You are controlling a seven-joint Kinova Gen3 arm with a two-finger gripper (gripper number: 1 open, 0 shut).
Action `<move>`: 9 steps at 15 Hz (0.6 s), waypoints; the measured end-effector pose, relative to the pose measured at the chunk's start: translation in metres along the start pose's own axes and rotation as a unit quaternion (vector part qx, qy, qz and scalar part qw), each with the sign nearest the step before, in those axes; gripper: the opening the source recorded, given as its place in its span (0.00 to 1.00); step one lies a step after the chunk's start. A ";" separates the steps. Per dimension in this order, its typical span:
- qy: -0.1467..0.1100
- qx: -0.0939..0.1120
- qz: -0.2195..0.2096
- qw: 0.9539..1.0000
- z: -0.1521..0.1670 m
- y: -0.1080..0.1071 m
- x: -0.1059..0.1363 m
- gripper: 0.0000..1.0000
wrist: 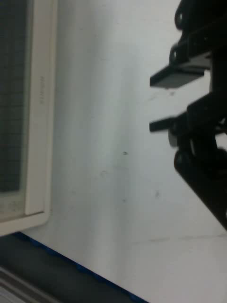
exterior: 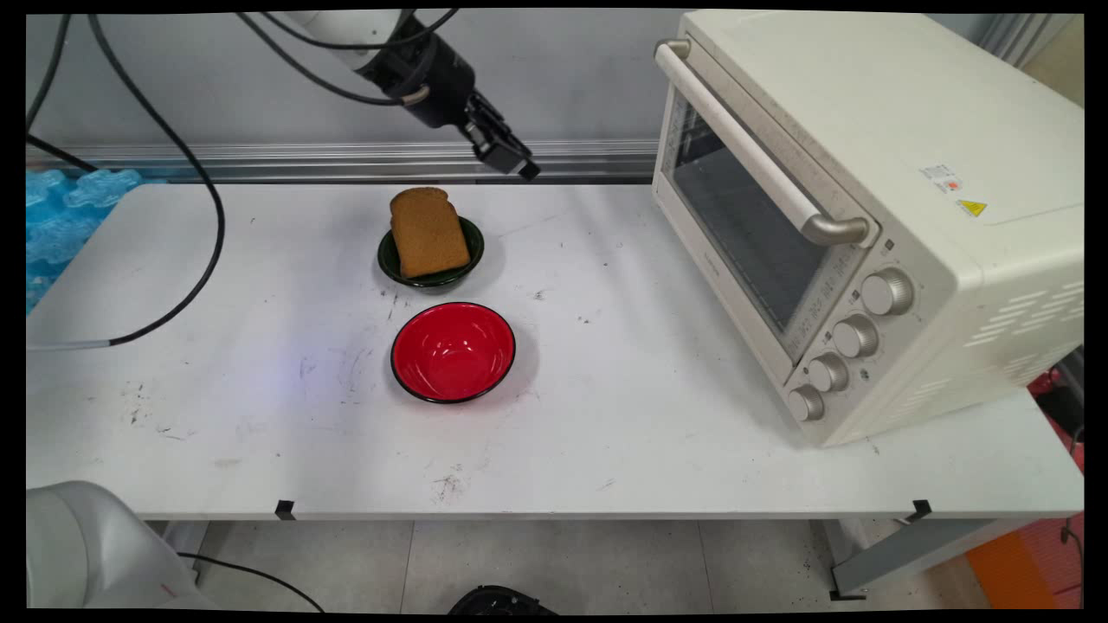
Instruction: Open the oven
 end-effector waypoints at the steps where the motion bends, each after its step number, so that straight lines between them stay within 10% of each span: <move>1: 0.003 -0.002 -0.001 1.000 0.002 0.001 0.006 0.00; 9: 0.021 -0.022 -0.011 0.999 0.015 0.004 0.056 0.00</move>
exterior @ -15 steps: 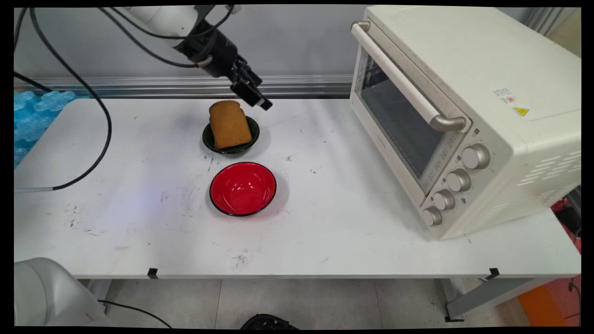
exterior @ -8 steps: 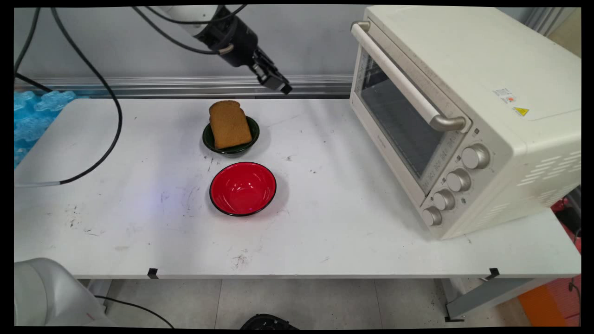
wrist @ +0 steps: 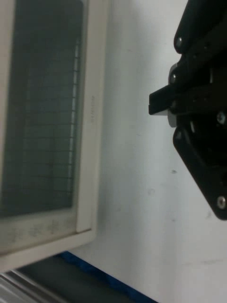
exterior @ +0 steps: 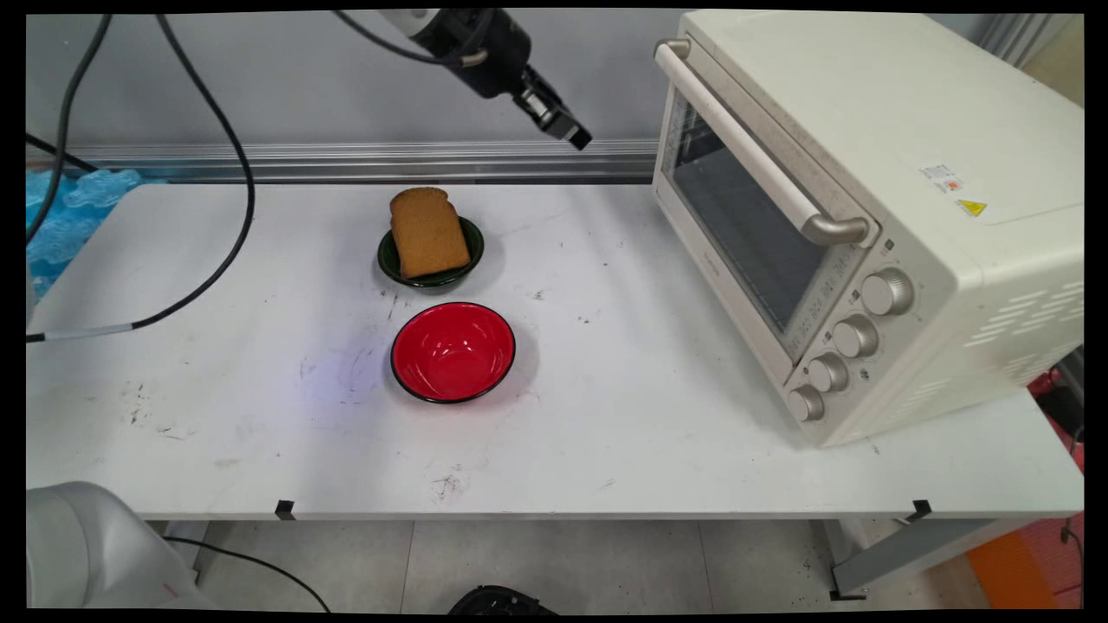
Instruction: Open the oven
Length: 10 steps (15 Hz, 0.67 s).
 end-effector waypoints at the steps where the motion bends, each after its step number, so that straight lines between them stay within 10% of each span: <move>1: 0.002 -0.002 0.002 1.000 0.001 0.000 0.007 0.00; 10: 0.021 -0.004 0.026 0.999 0.011 -0.001 0.066 0.00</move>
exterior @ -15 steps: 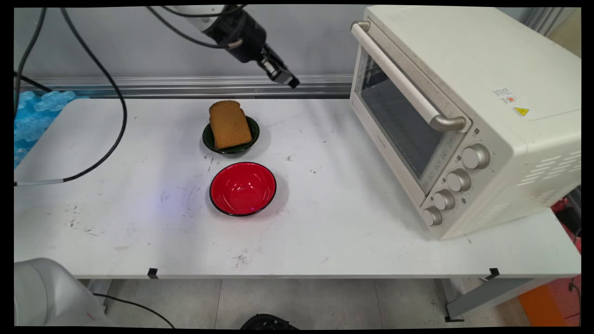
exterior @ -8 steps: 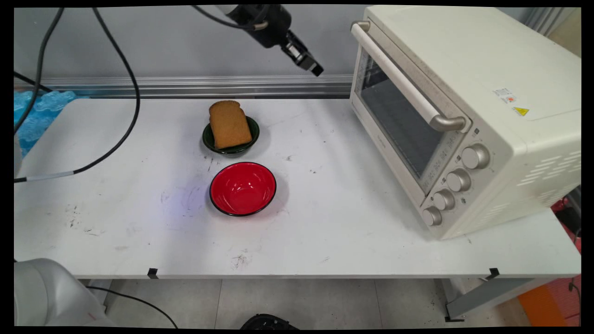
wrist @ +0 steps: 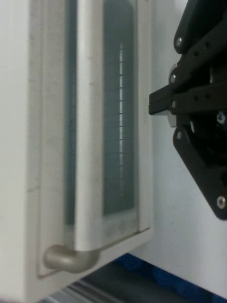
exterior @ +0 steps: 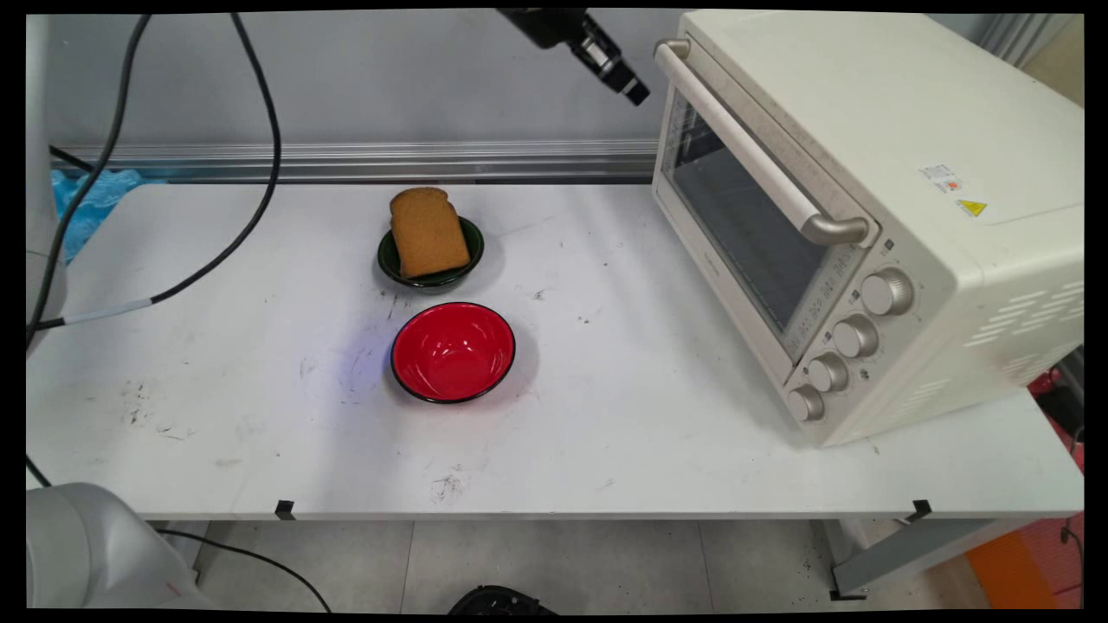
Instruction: Open the oven
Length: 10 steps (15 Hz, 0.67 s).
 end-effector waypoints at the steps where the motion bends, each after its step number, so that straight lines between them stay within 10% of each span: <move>1: 0.002 0.000 0.003 1.000 0.002 0.000 0.005 0.00; 10: 0.010 0.006 0.022 1.000 0.031 -0.006 0.054 0.00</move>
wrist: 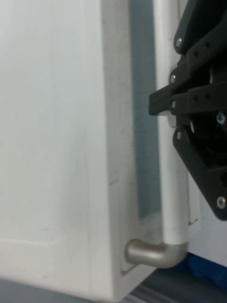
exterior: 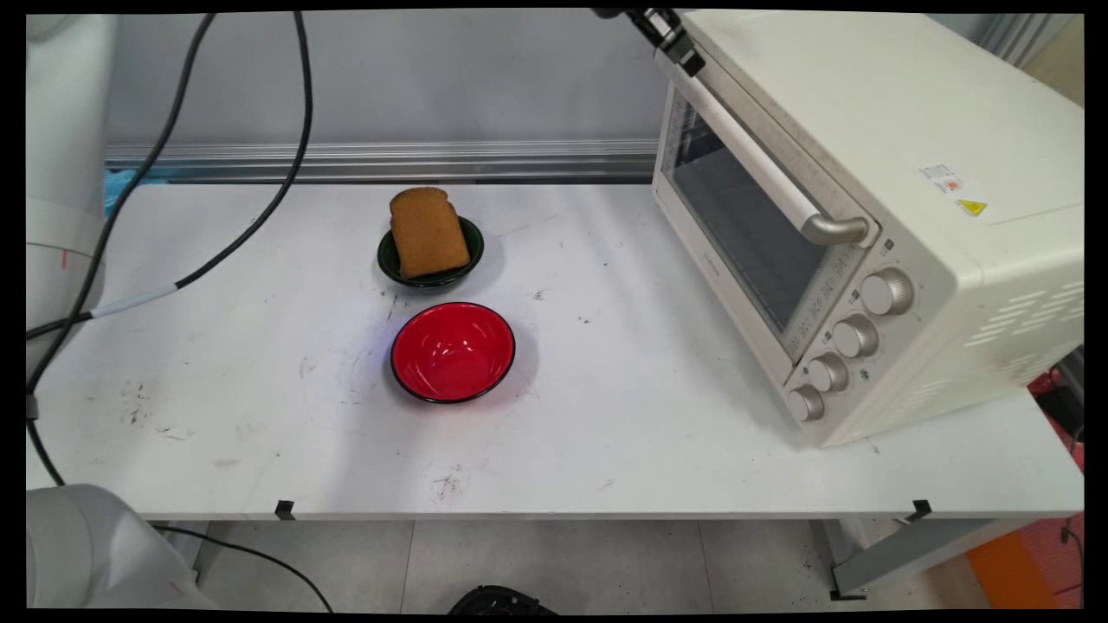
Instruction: Open the oven
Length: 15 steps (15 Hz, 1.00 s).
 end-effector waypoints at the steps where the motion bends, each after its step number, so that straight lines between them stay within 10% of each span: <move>1: 0.001 0.001 0.000 1.000 0.004 -0.001 0.005 0.00; 15: -0.015 0.003 -0.021 1.000 0.041 -0.002 0.026 0.00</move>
